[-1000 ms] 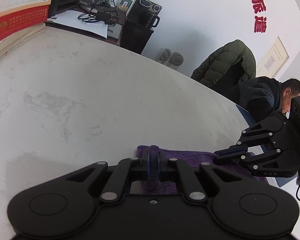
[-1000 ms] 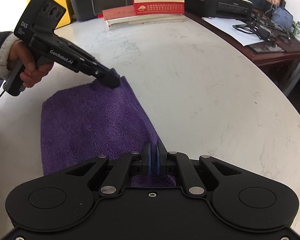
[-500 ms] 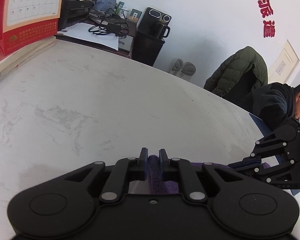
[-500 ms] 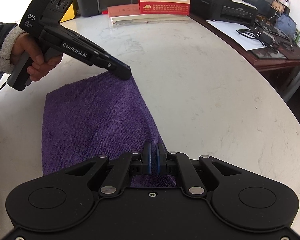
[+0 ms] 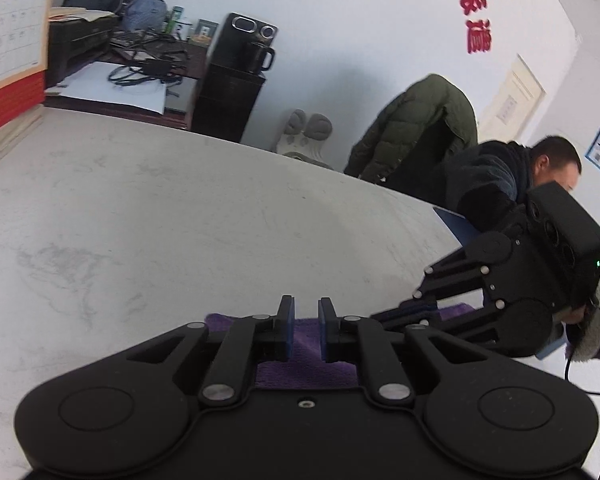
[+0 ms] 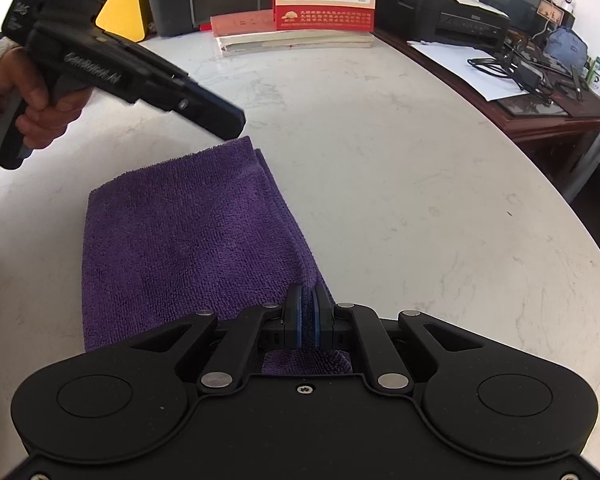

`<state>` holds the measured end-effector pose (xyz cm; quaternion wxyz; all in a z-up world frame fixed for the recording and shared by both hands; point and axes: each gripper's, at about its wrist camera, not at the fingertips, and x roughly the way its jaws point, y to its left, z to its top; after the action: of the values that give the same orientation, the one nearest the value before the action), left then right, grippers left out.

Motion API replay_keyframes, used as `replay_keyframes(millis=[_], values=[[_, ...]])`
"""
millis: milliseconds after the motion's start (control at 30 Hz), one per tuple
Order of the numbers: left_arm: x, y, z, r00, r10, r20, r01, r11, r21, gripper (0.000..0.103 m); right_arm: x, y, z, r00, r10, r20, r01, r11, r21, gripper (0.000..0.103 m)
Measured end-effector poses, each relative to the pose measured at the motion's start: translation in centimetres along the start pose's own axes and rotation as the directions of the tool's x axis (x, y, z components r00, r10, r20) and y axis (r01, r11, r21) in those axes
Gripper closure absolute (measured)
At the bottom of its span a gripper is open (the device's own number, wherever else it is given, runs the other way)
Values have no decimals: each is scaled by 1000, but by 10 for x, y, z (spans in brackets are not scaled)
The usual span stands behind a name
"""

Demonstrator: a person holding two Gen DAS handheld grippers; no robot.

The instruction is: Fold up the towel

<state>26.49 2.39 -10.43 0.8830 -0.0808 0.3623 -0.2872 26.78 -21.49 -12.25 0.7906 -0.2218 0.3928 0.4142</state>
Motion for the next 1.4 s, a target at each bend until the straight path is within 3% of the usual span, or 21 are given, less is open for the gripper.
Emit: replay_keyframes(millis=[133,300,433,533,633,733,833,1000,1067,1167,1400], values=[[19,6,-12,996,75,-57,-74,997,23,91,-1,0,0,1000,-15,3,15,1000,13,97],[18,10,-16,996,70,-48,-69,998,9,92,-5,-3,0,997,-73,13,73,996,48,87],[17,11,-17,996,71,-50,-71,997,8,92,-21,-6,2,988,-136,69,128,986,105,86],[17,11,-16,996,70,-50,-70,997,13,92,-30,11,9,991,-16,135,16,1000,5,86],[17,12,-16,996,69,-52,-69,998,12,92,-20,33,16,990,89,107,-81,993,-81,86],[16,12,-17,996,71,-52,-70,997,18,92,-4,38,14,987,145,64,-140,988,-69,86],[14,13,-17,996,69,-51,-68,998,17,92,0,25,4,991,122,52,-121,992,-17,86],[14,14,-17,996,71,-52,-70,997,19,92,-22,-10,-14,998,-20,52,12,990,139,86],[14,13,-17,996,72,-53,-71,997,20,92,-33,-11,-19,997,-28,75,16,987,157,86],[14,14,-17,996,73,-56,-72,997,19,92,-45,2,-26,994,34,108,-52,984,170,86],[14,12,-16,994,81,-67,-78,996,38,92,-63,-19,-64,992,-89,84,59,949,310,87]])
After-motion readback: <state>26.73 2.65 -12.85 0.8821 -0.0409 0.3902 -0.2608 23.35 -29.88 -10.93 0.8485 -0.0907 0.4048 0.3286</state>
